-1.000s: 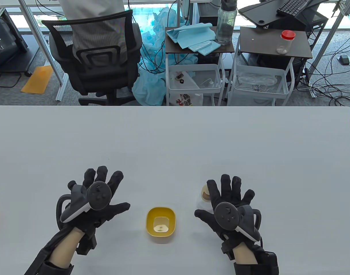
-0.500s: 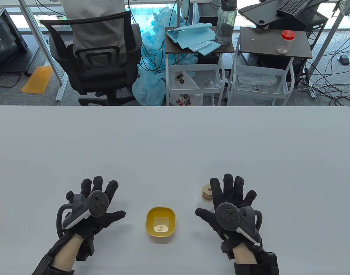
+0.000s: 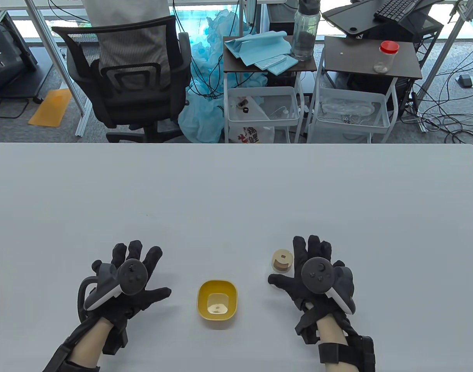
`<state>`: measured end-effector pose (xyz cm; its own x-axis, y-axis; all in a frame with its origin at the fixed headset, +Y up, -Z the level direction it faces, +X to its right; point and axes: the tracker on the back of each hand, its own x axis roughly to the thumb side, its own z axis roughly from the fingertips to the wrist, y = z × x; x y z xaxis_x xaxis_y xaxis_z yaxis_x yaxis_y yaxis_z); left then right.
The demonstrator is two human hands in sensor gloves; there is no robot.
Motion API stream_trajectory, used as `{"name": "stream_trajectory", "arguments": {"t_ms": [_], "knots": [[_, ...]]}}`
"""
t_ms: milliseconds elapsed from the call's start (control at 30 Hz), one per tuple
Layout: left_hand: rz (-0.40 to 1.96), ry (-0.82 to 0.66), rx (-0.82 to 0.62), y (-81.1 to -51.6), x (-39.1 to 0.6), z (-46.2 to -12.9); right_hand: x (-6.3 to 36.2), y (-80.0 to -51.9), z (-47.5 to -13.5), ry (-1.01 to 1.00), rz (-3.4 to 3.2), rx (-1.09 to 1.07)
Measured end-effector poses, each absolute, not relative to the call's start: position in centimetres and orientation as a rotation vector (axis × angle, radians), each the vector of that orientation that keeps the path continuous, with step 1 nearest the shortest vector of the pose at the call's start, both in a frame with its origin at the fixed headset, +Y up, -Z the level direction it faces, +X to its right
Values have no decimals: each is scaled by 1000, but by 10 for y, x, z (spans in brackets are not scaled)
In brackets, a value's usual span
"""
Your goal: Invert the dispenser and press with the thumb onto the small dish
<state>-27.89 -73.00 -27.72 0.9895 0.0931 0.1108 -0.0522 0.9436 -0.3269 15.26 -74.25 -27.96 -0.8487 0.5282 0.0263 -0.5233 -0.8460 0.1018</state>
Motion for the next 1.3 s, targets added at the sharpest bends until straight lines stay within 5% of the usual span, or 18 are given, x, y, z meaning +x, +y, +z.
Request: {"name": "stream_trajectory", "arguments": {"t_ms": [700, 967, 1300], "knots": [[72, -135, -383, -731, -276, -277, 143, -765, -299, 29, 2199, 132], [81, -141, -388, -729, -276, -277, 149, -748, -292, -225, 2081, 214], [101, -154, -406, -730, -276, -278, 141, -702, -283, -195, 2283, 399]]}}
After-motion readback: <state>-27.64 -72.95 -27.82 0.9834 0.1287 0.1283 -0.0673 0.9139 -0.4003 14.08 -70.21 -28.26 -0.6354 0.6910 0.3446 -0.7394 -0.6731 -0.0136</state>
